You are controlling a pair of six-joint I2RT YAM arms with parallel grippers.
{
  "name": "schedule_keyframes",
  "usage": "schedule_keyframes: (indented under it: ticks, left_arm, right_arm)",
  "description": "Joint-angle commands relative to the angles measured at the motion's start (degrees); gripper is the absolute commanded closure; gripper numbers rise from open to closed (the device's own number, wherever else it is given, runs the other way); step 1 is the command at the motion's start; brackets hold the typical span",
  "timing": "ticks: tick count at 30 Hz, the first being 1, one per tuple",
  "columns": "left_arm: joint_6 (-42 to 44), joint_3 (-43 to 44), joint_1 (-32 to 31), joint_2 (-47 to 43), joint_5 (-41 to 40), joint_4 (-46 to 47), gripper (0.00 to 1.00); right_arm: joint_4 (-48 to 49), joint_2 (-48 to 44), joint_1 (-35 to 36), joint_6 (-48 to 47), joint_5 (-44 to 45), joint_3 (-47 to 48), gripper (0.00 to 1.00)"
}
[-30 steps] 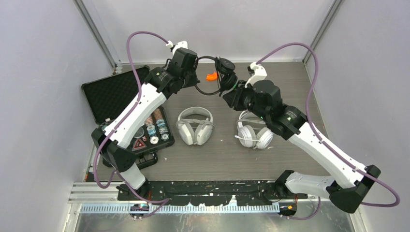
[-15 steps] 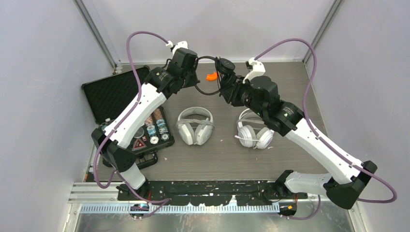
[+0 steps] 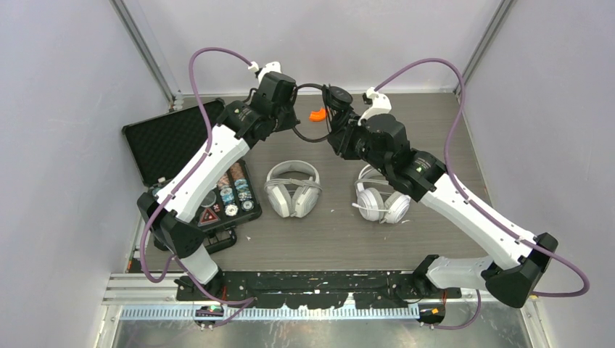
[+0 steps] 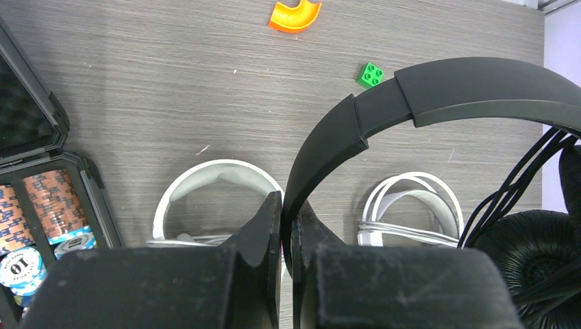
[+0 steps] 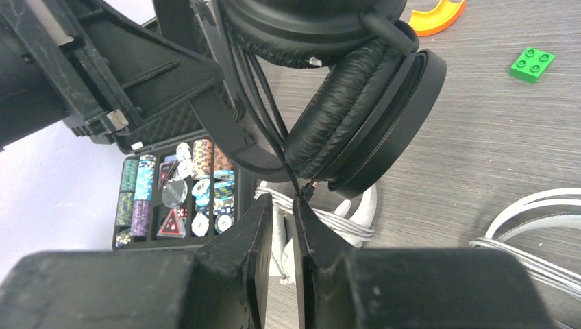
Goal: Wrap the headphones
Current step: Place the headphones at the center of the board.
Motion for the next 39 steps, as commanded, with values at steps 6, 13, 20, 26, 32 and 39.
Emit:
schedule_keyframes:
  ticks: [6,13,20,26,32,39]
  left_arm:
    - [-3.1,2.1,0.4,-0.8,0.7,3.0,1.0]
    - [-3.9,2.2,0.4,-0.6,1.3,3.5,1.0]
    - [-4.4,2.2,0.4,-0.5,1.2,3.6,1.0]
    - [-4.5,1.8,0.4,-0.5,1.6,3.7,1.0]
    - [-3.6,0.3,0.4,-1.3,3.1,4.3,1.0]
    - [-0.9,-0.9,0.6,-1.1,3.0,4.3,1.0]
  right_arm:
    - [5.5,1.6,0.4,0.5,4.4,-1.6,0.87]
    - [10.2,0.4,0.8,-2.2,3.7,-5.6,1.0]
    - [11.1,0.5,1.5,-5.6,2.3,-8.0,1.0]
    - [13.5,-1.4,1.5,-8.3,9.2,-11.3,1.0]
    - [18.9,-3.4,1.6,-13.6,12.7,-14.1,0.98]
    - [13.0,-7.0,1.5,-11.4,9.3,-16.1,0.82]
